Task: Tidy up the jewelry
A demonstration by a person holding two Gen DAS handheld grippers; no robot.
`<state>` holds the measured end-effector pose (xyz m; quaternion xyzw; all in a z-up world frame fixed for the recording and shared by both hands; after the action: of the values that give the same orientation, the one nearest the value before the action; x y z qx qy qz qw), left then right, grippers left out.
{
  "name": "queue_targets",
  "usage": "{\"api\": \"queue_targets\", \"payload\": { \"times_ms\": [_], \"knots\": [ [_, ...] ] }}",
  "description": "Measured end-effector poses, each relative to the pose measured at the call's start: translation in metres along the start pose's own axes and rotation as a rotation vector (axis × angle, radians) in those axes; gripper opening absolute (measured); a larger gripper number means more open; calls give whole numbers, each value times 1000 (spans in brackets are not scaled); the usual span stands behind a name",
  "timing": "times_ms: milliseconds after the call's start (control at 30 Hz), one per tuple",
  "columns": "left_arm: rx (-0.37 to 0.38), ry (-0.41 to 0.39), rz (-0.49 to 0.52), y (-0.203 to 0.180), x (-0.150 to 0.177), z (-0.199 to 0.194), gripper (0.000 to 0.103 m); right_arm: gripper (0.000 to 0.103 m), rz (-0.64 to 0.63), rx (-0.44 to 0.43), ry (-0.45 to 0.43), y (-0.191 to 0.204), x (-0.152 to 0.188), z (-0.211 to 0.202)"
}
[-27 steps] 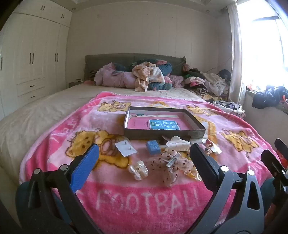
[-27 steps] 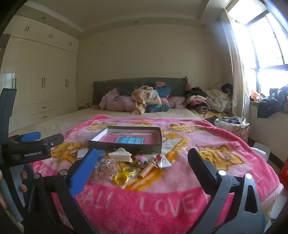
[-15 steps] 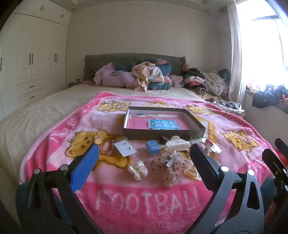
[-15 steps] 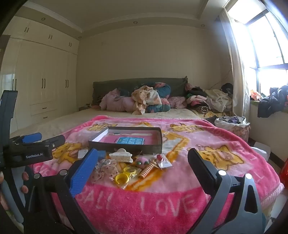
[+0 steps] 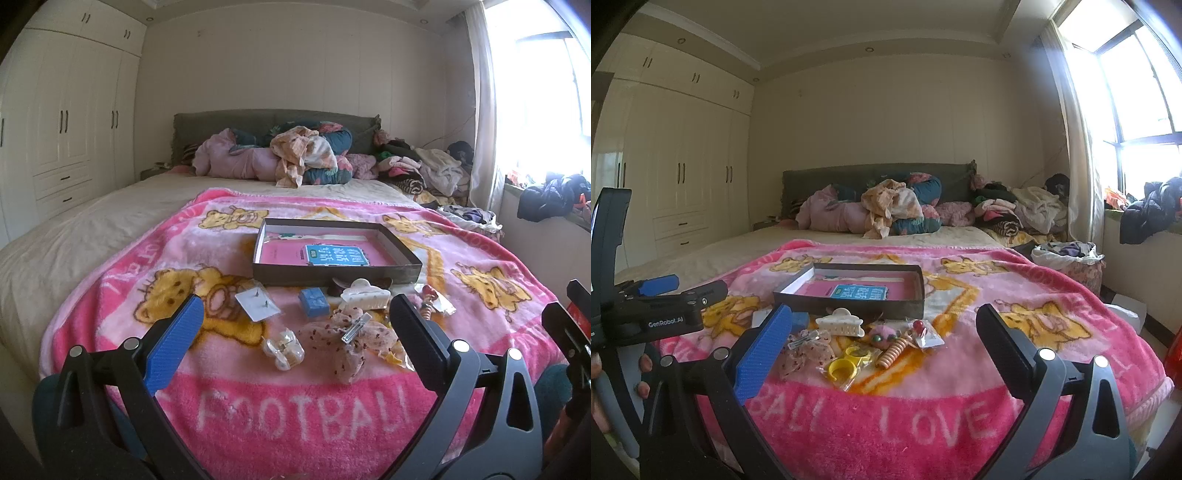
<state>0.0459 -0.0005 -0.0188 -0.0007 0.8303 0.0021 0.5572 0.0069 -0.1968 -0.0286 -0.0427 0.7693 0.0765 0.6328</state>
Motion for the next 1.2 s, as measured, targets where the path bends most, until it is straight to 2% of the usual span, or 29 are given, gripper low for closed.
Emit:
{"api": "queue_targets", "payload": {
  "times_ms": [1200],
  "knots": [
    [0, -3, 3, -2, -3, 2, 92, 97, 6, 8, 11, -4, 2, 1]
  ]
}}
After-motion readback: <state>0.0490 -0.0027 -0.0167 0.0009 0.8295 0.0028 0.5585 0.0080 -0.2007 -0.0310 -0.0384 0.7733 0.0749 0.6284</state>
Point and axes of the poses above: each gripper's, at about its wrist camera, not at the fingertips, and z roughly the way its jaws point, y to its left, x to its underside, the point moved 5 cm from there along z, roughly the way its jaws point, and after that the axes turned 3 degrees about z, right-handed, at the moved point
